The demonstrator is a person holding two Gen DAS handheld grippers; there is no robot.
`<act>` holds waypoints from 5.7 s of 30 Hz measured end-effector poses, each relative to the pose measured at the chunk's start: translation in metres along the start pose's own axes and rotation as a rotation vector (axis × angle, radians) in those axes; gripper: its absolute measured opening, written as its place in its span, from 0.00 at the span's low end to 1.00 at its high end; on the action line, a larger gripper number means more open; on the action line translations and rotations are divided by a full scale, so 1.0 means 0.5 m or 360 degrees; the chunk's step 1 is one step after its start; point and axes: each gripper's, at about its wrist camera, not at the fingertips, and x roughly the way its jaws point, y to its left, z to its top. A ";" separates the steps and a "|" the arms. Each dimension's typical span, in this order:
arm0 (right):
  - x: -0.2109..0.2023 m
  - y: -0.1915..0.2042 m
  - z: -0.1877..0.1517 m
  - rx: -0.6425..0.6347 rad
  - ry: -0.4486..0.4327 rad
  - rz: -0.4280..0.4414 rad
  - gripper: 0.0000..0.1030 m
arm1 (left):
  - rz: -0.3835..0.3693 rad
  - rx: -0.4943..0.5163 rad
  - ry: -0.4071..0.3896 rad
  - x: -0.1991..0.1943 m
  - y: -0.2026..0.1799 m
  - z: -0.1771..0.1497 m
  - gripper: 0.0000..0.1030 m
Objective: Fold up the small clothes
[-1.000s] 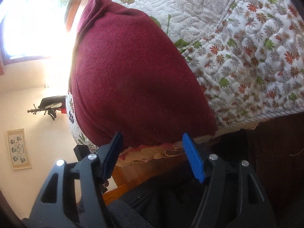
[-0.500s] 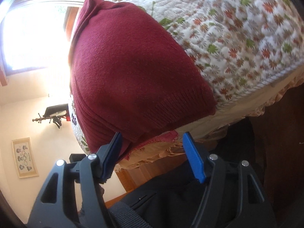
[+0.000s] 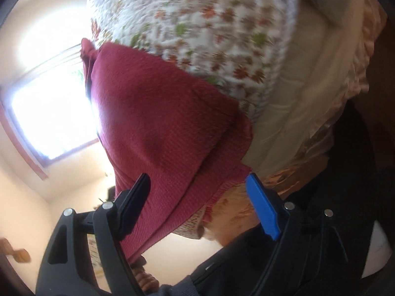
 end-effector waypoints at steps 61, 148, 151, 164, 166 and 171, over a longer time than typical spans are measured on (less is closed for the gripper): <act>0.111 -0.026 -0.021 0.0092 -0.0098 0.0340 0.83 | 0.0164 0.0019 0.0141 0.070 -0.038 0.026 0.06; 0.269 0.731 0.396 -0.1218 0.0184 -0.0613 0.54 | 0.1072 0.0246 -0.0220 0.150 0.034 0.590 0.65; 0.278 0.732 0.404 -0.1228 0.0186 -0.0622 0.56 | 0.1162 0.0266 -0.0171 0.160 0.038 0.609 0.66; 0.294 0.735 0.409 -0.1229 0.0215 -0.0602 0.60 | 0.1176 0.0311 -0.0097 0.173 0.033 0.613 0.33; 0.294 0.735 0.410 -0.1245 0.0223 -0.0608 0.60 | 0.1194 0.0330 -0.0100 0.167 0.030 0.614 0.29; 0.306 0.744 0.402 -0.1339 0.0238 -0.0673 0.60 | 0.1203 0.0390 -0.0159 0.165 0.012 0.612 0.15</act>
